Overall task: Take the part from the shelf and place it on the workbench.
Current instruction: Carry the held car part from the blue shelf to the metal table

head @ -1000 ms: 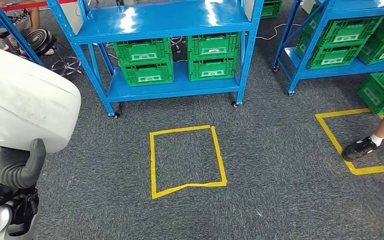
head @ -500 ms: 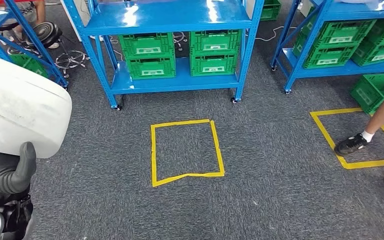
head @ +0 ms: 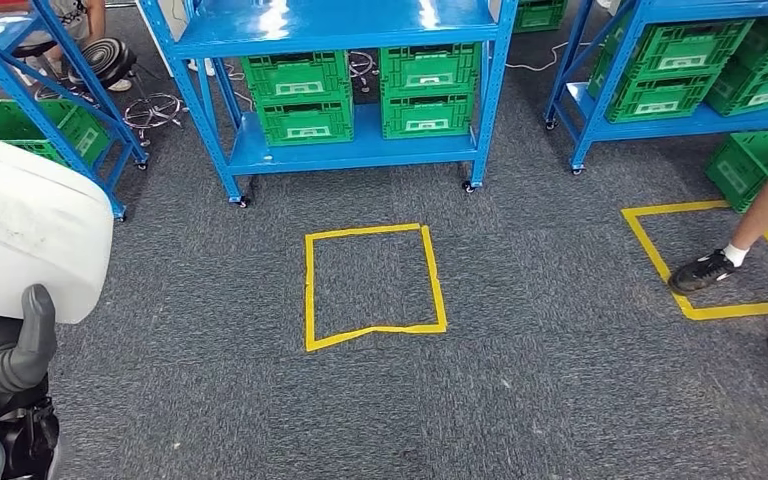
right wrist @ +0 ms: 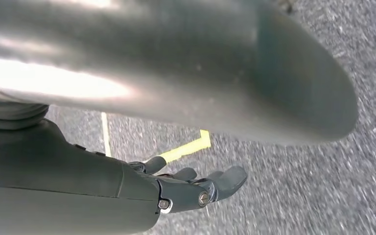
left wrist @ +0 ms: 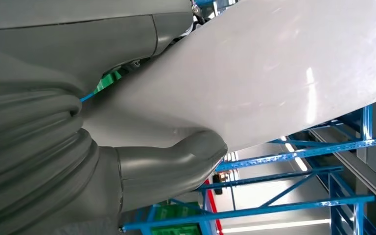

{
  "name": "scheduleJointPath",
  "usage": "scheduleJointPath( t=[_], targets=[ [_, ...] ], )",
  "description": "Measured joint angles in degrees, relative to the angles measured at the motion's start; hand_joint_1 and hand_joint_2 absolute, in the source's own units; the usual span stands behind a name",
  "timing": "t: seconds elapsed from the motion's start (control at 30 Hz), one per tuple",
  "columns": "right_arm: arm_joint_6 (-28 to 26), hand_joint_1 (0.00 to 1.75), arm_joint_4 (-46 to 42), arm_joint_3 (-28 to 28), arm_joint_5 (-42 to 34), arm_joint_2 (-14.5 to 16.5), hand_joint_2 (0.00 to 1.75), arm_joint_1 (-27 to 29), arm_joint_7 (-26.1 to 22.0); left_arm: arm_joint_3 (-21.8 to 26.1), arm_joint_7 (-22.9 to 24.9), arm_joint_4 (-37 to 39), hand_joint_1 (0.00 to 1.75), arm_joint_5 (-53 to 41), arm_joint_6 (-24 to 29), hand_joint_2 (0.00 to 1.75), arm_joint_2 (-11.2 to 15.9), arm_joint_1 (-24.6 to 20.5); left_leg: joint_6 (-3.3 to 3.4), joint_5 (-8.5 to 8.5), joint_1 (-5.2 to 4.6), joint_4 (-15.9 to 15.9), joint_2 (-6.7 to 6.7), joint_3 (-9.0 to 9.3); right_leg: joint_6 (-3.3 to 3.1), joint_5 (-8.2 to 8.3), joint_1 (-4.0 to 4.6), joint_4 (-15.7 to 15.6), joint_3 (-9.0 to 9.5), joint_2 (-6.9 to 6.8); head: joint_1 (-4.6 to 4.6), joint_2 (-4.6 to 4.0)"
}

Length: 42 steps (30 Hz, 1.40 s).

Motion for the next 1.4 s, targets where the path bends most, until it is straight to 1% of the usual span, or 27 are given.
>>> scheduleJointPath(
  t=[0.07,0.1,0.13,0.2,0.27,0.33,0.4,0.47,0.53,0.57,0.6,0.63,0.67,0.7,0.77,0.83,0.9,0.93,0.97,1.03,1.1,1.13,1.17,1.2,1.27,1.33,1.4],
  targets=[
    [0.0,0.0,0.0,0.0,0.0,0.0,0.0,0.0,0.0,0.3,-0.1,0.0,1.75,0.0,0.1,1.75,0.0,0.3,-0.51,-4.15,0.1,7.4,0.07,-2.43,-0.21,0.54,0.07,0.0,-0.72,-0.92,-0.12,0.0],
    [0.0,0.0,0.0,0.0,0.0,0.0,0.0,0.0,0.0,0.5,-0.1,0.0,1.75,0.0,0.1,1.75,-0.1,0.6,-0.63,-4.92,0.12,9.8,0.1,-2.9,-0.18,0.78,0.1,0.1,-1.06,-1.39,-0.12,0.0],
    [0.0,0.0,0.0,0.0,0.1,0.0,0.0,0.0,0.0,0.5,0.0,0.0,1.75,0.0,0.1,1.75,-0.1,0.8,-0.66,-4.66,0.13,10.2,0.16,-2.37,-0.1,0.97,0.12,0.1,-1.34,-1.88,-0.12,0.0],
    [0.0,0.0,0.0,0.0,0.3,0.0,0.0,0.0,0.1,0.6,0.1,0.0,1.75,0.0,0.3,1.75,-0.1,0.9,-0.5,-2.03,0.14,4.5,0.99,2.0,0.11,1.2,0.12,0.1,-1.56,-2.89,-0.11,0.0],
    [0.0,0.0,0.0,0.0,0.5,0.1,0.0,0.0,0.1,0.6,0.0,0.0,1.75,-0.3,1.0,1.75,-0.2,0.9,0.17,-0.35,-0.27,-3.0,3.43,6.89,0.49,1.31,0.36,0.1,-1.5,-3.85,-0.11,0.0],
    [-0.1,0.0,0.0,0.0,0.6,0.1,0.0,-0.1,0.0,0.7,-1.0,0.0,1.75,-1.1,1.7,1.75,-0.4,0.9,1.22,-0.35,-0.7,-5.9,4.51,8.27,1.04,1.42,0.67,0.2,-1.38,-4.77,-0.13,0.0],
    [-0.4,0.0,0.0,0.0,0.7,0.1,0.0,-0.2,0.1,0.9,-1.8,-0.1,1.75,-1.7,2.0,1.75,-0.5,1.0,2.12,-0.11,-0.56,-6.0,3.2,7.73,1.75,1.33,0.71,0.3,-1.32,-5.52,-0.17,0.0],
    [-0.6,0.0,0.0,0.0,1.0,0.0,0.0,-0.2,0.2,1.0,-2.1,-0.1,1.75,-1.9,2.0,1.75,-0.5,0.9,2.91,0.38,-0.31,-6.2,1.93,7.34,2.42,-0.39,0.53,2.5,-2.22,-3.63,-0.15,0.0],
    [-0.7,0.0,0.0,0.0,1.0,0.0,0.0,0.0,0.2,1.0,-2.1,0.0,1.75,-1.9,2.0,1.75,-0.6,0.7,3.57,0.91,-0.32,-6.2,0.7,6.82,2.64,-4.22,0.37,9.4,-5.32,-0.4,-0.05,0.0],
    [-0.7,0.0,0.0,0.0,1.0,0.0,0.0,0.0,0.2,1.0,-2.1,0.1,1.75,-1.9,1.9,1.75,-0.6,0.7,3.77,1.15,-0.41,-6.2,-0.01,6.49,2.61,-5.93,0.37,13.4,-7.25,0.43,0.0,0.0],
    [-0.8,0.0,0.0,0.0,1.0,0.0,0.0,0.1,0.2,1.0,-2.1,0.2,1.75,-1.9,1.9,1.75,-0.7,0.7,3.85,1.32,-0.51,-6.1,-0.78,6.2,2.55,-6.74,0.39,16.2,-8.65,0.81,0.01,0.0],
    [-0.8,0.0,0.0,0.0,1.0,0.0,0.0,0.1,0.2,1.0,-2.1,0.4,1.75,-1.9,1.9,1.75,-0.7,0.8,3.84,1.46,-0.61,-5.9,-1.57,5.96,2.41,-6.34,0.41,17.0,-9.07,0.99,0.01,0.0],
    [-0.8,0.0,0.0,0.0,1.0,0.0,0.0,0.2,0.2,1.0,-2.1,0.5,1.75,-1.9,1.9,1.75,-0.7,0.8,3.78,1.58,-0.69,-5.8,-2.41,5.76,2.17,-4.9,0.44,15.4,-8.39,1.2,0.01,0.0],
    [-0.8,0.0,0.0,0.0,1.1,0.0,0.0,0.2,0.2,1.0,-2.1,0.6,1.75,-1.9,2.0,1.75,-0.7,0.7,3.69,1.67,-0.75,-5.6,-3.19,5.63,1.81,-2.78,0.51,11.9,-6.67,1.75,0.02,0.0],
    [-0.8,0.0,0.0,0.0,1.3,0.0,0.0,0.1,0.3,1.0,-2.1,0.9,1.75,-2.0,2.4,1.75,-0.8,0.6,3.38,1.79,-0.79,-5.2,-4.49,5.26,1.05,0.29,0.64,4.2,-3.1,4.32,-0.01,0.0],
    [-0.8,0.0,0.0,0.0,1.5,0.0,0.0,0.1,0.4,1.0,-1.9,1.1,1.75,-2.5,3.6,1.75,-1.1,0.5,2.74,2.02,-0.58,-5.0,-5.61,4.74,0.83,0.96,0.89,1.1,-1.88,5.56,0.02,0.0],
    [-0.9,0.0,0.0,0.0,1.6,0.1,0.0,0.0,0.4,1.0,-1.8,1.2,1.75,-3.5,5.4,1.75,-1.3,0.5,1.95,2.43,-0.45,-5.1,-6.63,4.27,0.66,1.4,0.93,0.7,-1.89,4.17,0.12,0.0],
    [-1.0,0.0,0.0,0.0,1.6,0.2,0.0,0.0,0.4,1.0,-1.7,1.2,1.75,-4.1,6.2,1.75,-1.3,0.6,1.64,2.3,-0.56,-4.7,-6.15,3.95,0.4,1.68,0.78,0.3,-1.83,3.51,0.1,0.0],
    [-1.0,0.0,0.0,0.0,1.6,0.3,0.0,0.0,0.5,1.0,-1.5,1.3,1.75,-4.6,6.9,1.75,-1.3,0.5,1.34,1.58,-0.66,-3.6,-5.04,3.34,0.12,1.96,0.53,0.0,-1.75,2.76,-0.09,0.0],
    [-1.0,0.0,0.0,0.0,2.0,0.3,0.0,0.1,0.8,1.0,-0.6,1.5,1.75,-5.1,7.8,1.75,-1.2,0.4,0.67,-1.84,-0.56,1.9,-1.79,0.86,-0.19,2.21,0.29,-0.4,-1.75,1.22,-0.51,0.0],
    [-1.0,0.0,0.0,0.0,2.5,0.3,0.0,0.2,1.2,0.8,0.8,2.2,1.75,-5.3,8.1,1.75,-1.0,0.3,-0.09,-5.15,-0.01,8.5,-0.33,-1.94,-0.24,2.21,0.25,-0.3,-1.93,-0.48,-0.69,0.0],
    [-1.0,0.0,0.0,0.0,2.5,0.3,0.0,0.2,1.2,0.7,1.3,2.6,1.75,-5.4,8.2,1.75,-0.7,0.3,-0.4,-5.44,0.28,9.9,-0.07,-2.3,-0.19,2.18,0.21,-0.3,-2.0,-1.3,-0.7,0.0],
    [-1.0,0.0,0.0,0.0,2.5,0.3,0.0,0.2,1.1,0.7,1.6,3.1,1.75,-5.4,8.2,1.75,-0.4,0.3,-0.68,-4.65,0.55,9.0,0.22,-1.56,-0.08,2.11,0.12,-0.2,-2.04,-2.11,-0.7,0.0],
    [-1.0,0.0,0.0,0.0,2.5,0.3,0.0,0.2,1.0,0.6,1.8,3.4,1.75,-5.3,8.2,1.75,0.0,0.3,-0.91,-3.04,0.77,6.1,0.76,0.29,0.1,2.0,0.0,-0.1,-2.02,-2.85,-0.7,0.0],
    [-1.0,0.0,0.0,0.0,2.5,0.1,0.0,0.2,0.7,0.5,1.9,3.9,1.75,-4.8,7.9,1.75,0.4,0.1,-1.03,-0.32,0.85,-1.8,3.14,4.81,0.77,1.63,-0.07,0.3,-1.86,-4.14,-0.72,0.0],
    [-0.9,0.0,0.0,0.1,2.8,-0.1,0.0,0.1,0.5,0.4,2.0,4.2,1.75,-4.5,7.4,1.75,0.6,-0.2,-0.2,0.44,0.6,-5.3,4.41,6.66,1.61,1.43,0.14,0.5,-1.71,-5.11,-0.69,0.0],
    [-0.8,0.0,-0.1,0.1,3.3,-0.2,0.0,-0.1,0.4,0.3,2.0,4.3,1.75,-4.9,7.5,1.75,0.7,-0.5,0.95,0.61,0.36,-5.2,3.31,6.26,2.37,1.46,0.18,0.4,-1.5,-6.08,-0.66,0.0]
  ],
)
